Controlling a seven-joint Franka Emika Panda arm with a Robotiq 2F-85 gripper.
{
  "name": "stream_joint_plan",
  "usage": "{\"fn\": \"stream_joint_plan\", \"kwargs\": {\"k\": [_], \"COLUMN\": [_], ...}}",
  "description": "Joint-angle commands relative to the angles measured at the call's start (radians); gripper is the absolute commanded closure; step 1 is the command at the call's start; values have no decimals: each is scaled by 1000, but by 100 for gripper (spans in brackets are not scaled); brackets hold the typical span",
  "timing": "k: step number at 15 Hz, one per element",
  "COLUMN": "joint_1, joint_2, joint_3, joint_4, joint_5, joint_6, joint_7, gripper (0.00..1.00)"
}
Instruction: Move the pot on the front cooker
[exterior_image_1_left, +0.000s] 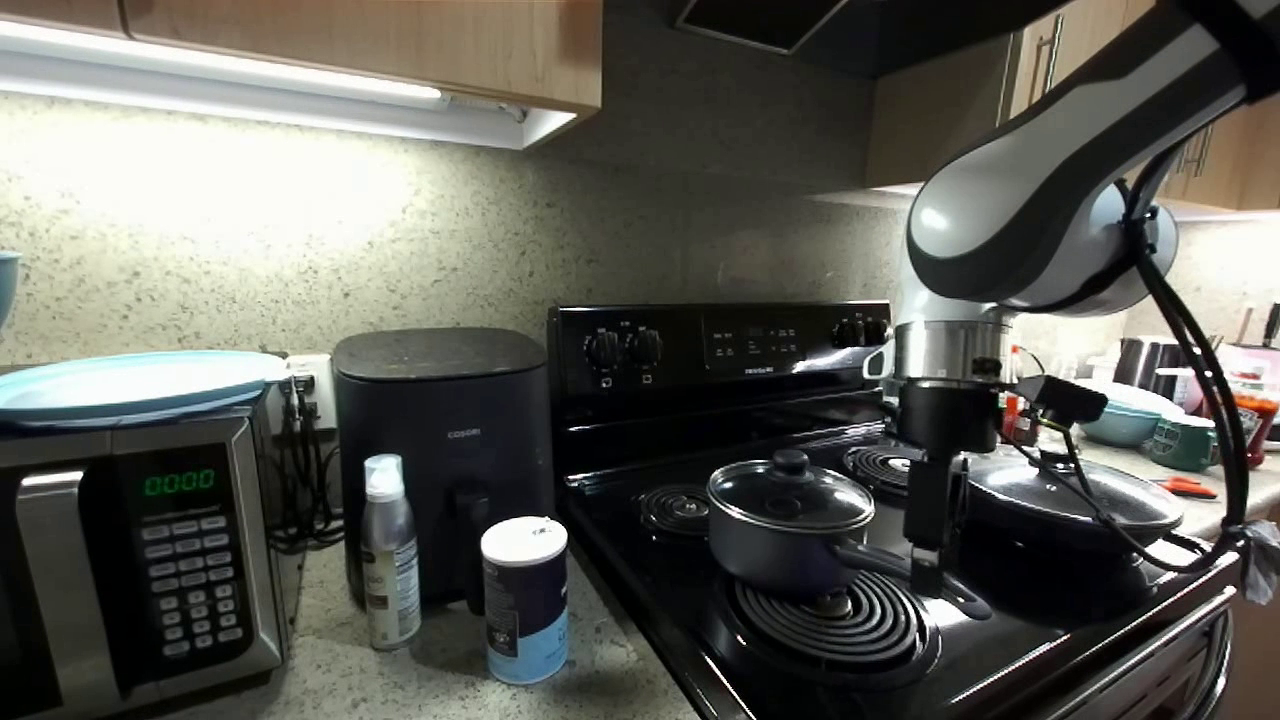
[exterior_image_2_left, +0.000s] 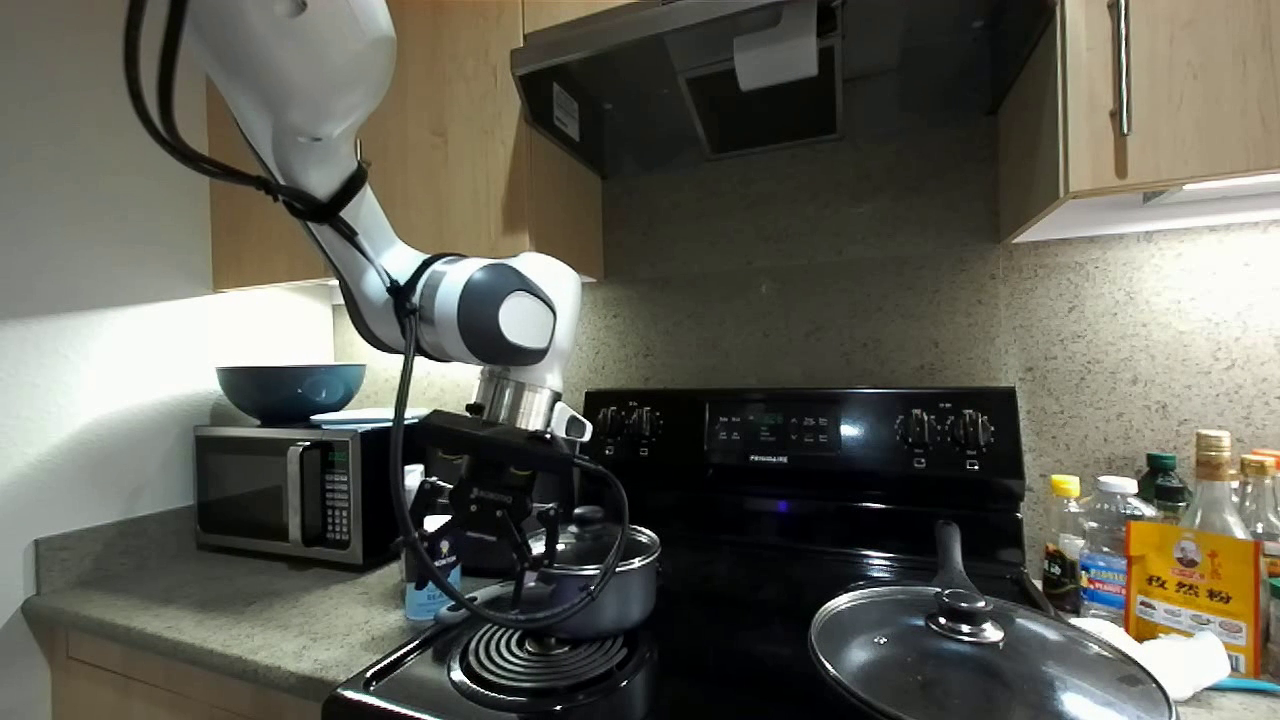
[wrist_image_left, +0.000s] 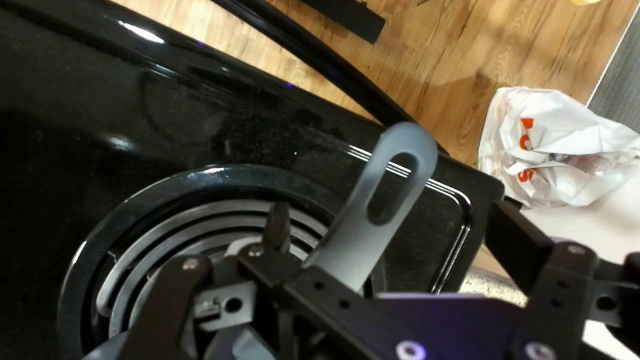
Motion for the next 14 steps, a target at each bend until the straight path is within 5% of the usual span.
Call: {"fn": "stream_joint_plan", "kwargs": {"k": [1, 14], "joint_1": [-1, -6], "joint_2": [4, 35], "joint_3": [1, -1], "joint_4": [1, 15], "joint_5": [0, -13], "joint_6": [9, 3], "joint_7": [10, 24], "gripper": [0, 0]}}
